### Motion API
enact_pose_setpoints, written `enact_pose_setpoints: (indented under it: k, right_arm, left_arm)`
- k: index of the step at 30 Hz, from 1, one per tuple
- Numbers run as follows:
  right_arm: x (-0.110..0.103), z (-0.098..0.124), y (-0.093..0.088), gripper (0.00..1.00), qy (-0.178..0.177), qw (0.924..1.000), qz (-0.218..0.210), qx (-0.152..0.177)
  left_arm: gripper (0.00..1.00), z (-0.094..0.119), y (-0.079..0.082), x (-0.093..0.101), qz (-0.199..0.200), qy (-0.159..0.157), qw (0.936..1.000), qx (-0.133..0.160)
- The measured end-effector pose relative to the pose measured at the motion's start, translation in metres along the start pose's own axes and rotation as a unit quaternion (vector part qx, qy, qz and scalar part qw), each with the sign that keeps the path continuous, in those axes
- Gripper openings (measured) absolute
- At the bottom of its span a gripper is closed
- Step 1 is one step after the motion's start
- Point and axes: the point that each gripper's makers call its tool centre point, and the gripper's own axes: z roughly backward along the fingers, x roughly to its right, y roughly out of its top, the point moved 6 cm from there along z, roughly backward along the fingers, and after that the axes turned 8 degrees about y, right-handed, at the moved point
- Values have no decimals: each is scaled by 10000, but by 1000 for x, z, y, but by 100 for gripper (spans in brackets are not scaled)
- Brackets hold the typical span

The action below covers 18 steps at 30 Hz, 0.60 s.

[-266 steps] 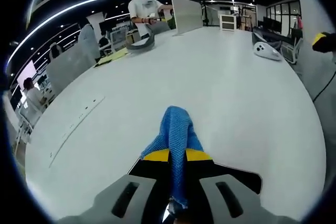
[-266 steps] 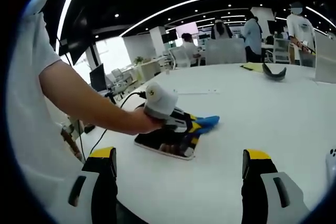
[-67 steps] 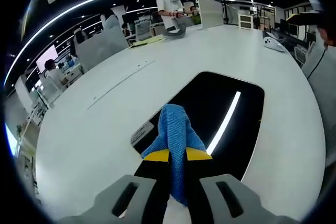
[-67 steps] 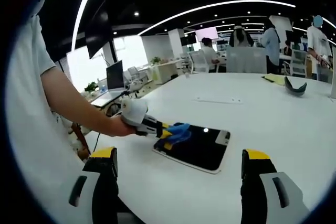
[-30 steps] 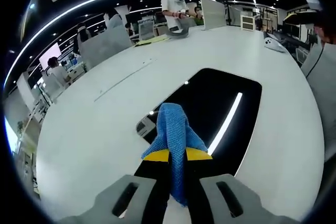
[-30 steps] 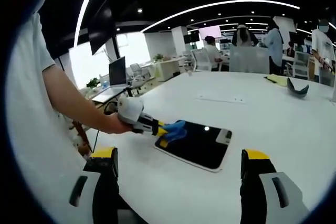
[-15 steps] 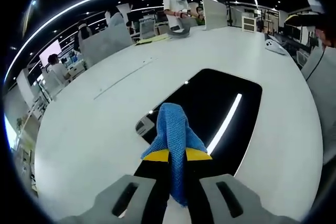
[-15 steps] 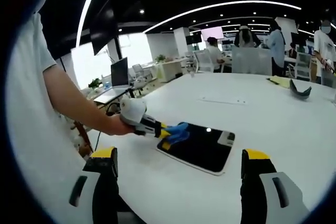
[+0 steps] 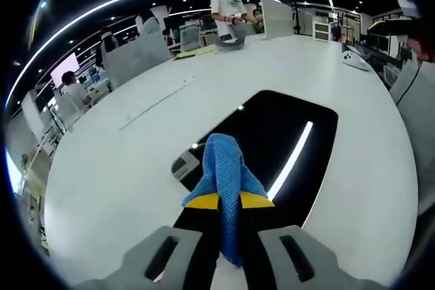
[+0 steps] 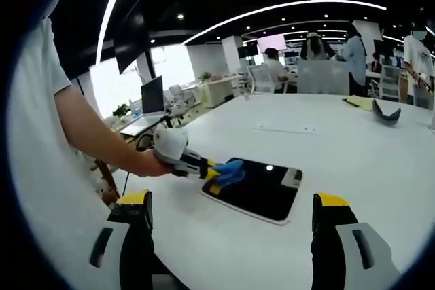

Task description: Wipe the mirror surface with the cleaning cloth until all visible marks leave the cleaned area.

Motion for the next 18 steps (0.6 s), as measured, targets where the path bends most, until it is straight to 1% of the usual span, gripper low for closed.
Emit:
enact_pose_setpoints:
  k: [18]
  right_arm:
    - [2,1,0,98,-25,10000,-46,36]
  left_arm:
    - [6,-3,4,7,-92,-57,9999,14]
